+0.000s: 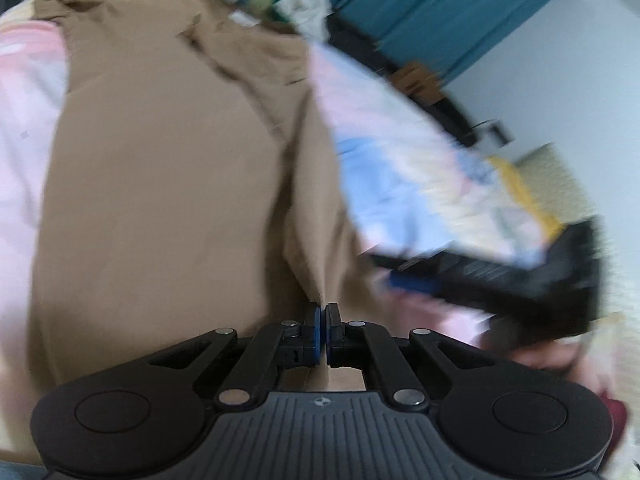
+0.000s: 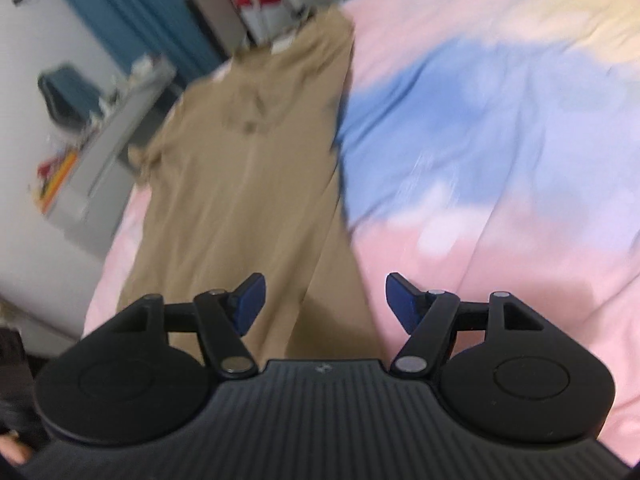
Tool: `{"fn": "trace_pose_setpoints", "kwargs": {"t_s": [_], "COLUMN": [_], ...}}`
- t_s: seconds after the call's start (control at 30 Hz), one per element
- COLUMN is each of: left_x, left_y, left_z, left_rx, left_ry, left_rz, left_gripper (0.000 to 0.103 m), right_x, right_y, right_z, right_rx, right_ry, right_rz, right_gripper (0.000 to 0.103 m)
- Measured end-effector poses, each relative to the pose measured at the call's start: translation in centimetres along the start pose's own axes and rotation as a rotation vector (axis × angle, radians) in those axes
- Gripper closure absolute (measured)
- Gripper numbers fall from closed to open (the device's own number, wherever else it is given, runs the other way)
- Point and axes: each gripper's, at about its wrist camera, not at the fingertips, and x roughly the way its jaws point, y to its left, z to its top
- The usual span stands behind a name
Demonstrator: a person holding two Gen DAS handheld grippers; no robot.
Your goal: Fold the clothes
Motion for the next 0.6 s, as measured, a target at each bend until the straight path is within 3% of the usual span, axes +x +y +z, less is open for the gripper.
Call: {"fn": "trace_pose_setpoints", "kwargs": {"t_s": [0.1, 0.2, 0.37, 0.53, 0.57, 0.6], "left_x": [-0.9, -1.6, -2.7, -3.1, -2.9, -2.7], "left_y": [-0.4, 0.1, 1.0, 1.3, 1.3, 1.3], "left_z": [0.2, 0.3, 0.4, -0.1, -0.2, -0.3], "left_rx": [-0.010, -0.053, -0.078, -0.067, -0.064, -0.060], "left_ry": [-0.042, -0.071, -0.090, -0.071, -0.063, -0.055], "left_rz": [-0.088, -0.143, -0.152, -0.133, -0.126, -0.118], "left_gripper": [0.101, 0.101, 0.101, 0.101, 0.101, 0.101], "right_x": [1.3, 1.3, 1.1, 1.9, 2.1, 2.3], "right_y": [0.9, 1.2, 2.3, 3.3, 3.6, 4.0], "right_z": [-1.3, -1.8, -2.4, -3.0, -3.0, -3.1], "right_rx": [-0.004, 0.019, -0.027, -0.079, -0.102, -0.136], "right_ry": [0.097, 0.107, 0.122, 0.211, 0.231, 0.259], "right_rz": [-0.010, -0.036, -0.136, -0.129, -0.129, -0.129], "right_gripper": [0.034, 0.034, 0.034, 0.034, 0.042, 0.061]}}
